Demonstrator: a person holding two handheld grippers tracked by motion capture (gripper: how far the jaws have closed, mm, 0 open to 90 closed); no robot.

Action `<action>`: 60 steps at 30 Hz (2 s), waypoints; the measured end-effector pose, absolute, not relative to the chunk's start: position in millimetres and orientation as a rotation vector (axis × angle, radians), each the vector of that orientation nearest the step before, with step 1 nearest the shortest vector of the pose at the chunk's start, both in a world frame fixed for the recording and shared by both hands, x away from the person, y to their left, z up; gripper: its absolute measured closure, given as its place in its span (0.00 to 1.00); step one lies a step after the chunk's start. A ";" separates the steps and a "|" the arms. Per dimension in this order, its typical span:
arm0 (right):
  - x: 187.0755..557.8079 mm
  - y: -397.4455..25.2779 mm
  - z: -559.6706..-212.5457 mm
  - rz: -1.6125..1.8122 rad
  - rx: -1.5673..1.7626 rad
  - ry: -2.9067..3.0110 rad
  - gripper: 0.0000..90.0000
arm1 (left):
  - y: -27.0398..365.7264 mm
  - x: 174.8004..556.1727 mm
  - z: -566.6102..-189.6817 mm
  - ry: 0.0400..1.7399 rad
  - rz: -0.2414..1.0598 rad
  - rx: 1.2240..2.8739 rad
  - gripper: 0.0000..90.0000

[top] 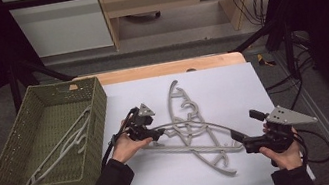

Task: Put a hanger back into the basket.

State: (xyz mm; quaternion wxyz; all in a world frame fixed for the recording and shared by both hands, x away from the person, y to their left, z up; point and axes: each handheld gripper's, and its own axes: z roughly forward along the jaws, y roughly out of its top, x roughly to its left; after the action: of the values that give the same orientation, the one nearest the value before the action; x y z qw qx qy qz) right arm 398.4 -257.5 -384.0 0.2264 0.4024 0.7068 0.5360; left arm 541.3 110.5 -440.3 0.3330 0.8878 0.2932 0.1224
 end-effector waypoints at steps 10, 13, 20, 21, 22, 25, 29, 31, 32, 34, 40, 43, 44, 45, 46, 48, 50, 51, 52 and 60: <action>398.4 -257.4 -383.9 1.480 1.108 1.949 0.05 | 107.5 552.8 -456.6 0.789 0.325 2.370 0.59; 398.3 -257.6 -383.9 1.480 1.108 1.949 0.05 | 108.3 553.5 -457.6 0.797 0.318 2.389 0.69; 398.3 -257.3 -384.0 1.478 1.106 1.952 0.05 | 107.1 546.5 -454.1 0.769 0.353 2.453 0.78; 398.4 -257.1 -384.1 1.476 1.107 1.951 0.05 | 107.1 545.6 -453.6 0.757 0.356 2.464 0.81; 398.4 -257.1 -384.1 1.476 1.107 1.951 0.05 | 106.7 543.8 -453.1 0.757 0.353 2.466 0.81; 398.2 -256.9 -384.1 1.475 1.106 1.951 0.05 | 106.4 537.5 -449.1 0.727 0.369 2.493 0.87; 397.8 -257.8 -383.6 1.477 1.104 1.949 0.05 | 106.9 527.5 -444.7 0.777 0.391 2.461 0.91; 397.4 -257.8 -383.4 1.476 1.106 1.945 0.05 | 109.8 523.6 -443.4 0.787 0.369 2.459 0.91; 397.1 -258.1 -382.8 1.478 1.104 1.945 0.05 | 110.9 519.9 -442.9 0.798 0.366 2.455 0.91; 396.9 -258.1 -382.6 1.478 1.106 1.944 0.05 | 112.1 513.3 -442.4 0.812 0.356 2.445 0.91; 396.4 -257.3 -382.2 1.478 1.102 1.943 0.05 | 114.1 490.2 -445.9 0.850 0.321 2.442 0.91; 396.3 -256.9 -382.1 1.480 1.099 1.944 0.05 | 114.2 483.4 -449.8 0.858 0.310 2.453 0.91; 396.4 -256.7 -382.2 1.480 1.102 1.944 0.05 | 114.0 482.4 -451.2 0.860 0.298 2.460 0.91; 396.4 -256.7 -382.2 1.480 1.102 1.944 0.05 | 114.2 482.3 -451.9 0.857 0.305 2.474 0.91; 396.5 -256.9 -382.5 1.480 1.102 1.947 0.05 | 114.2 482.6 -452.4 0.860 0.303 2.474 0.91; 396.8 -256.4 -383.0 1.474 1.100 1.950 0.05 | 114.2 483.6 -452.1 0.866 0.292 2.473 0.91; 396.9 -255.7 -383.0 1.475 1.102 1.950 0.05 | 114.0 483.7 -450.8 0.861 0.289 2.472 0.90; 397.0 -255.3 -382.9 1.474 1.101 1.952 0.05 | 113.8 484.1 -449.6 0.860 0.286 2.470 0.84; 397.0 -255.3 -382.9 1.474 1.101 1.952 0.05 | 112.8 484.5 -448.7 0.861 0.288 2.460 0.84; 397.3 -255.2 -383.3 1.475 1.099 1.954 0.05 | 98.7 498.9 -443.3 0.839 0.281 2.430 0.72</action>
State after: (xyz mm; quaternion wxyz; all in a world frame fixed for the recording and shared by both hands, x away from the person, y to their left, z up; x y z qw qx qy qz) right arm 397.3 -255.2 -383.3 0.2271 0.3989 0.7091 0.5352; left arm 498.9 98.7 -443.3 0.2744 0.9036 0.3120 0.1045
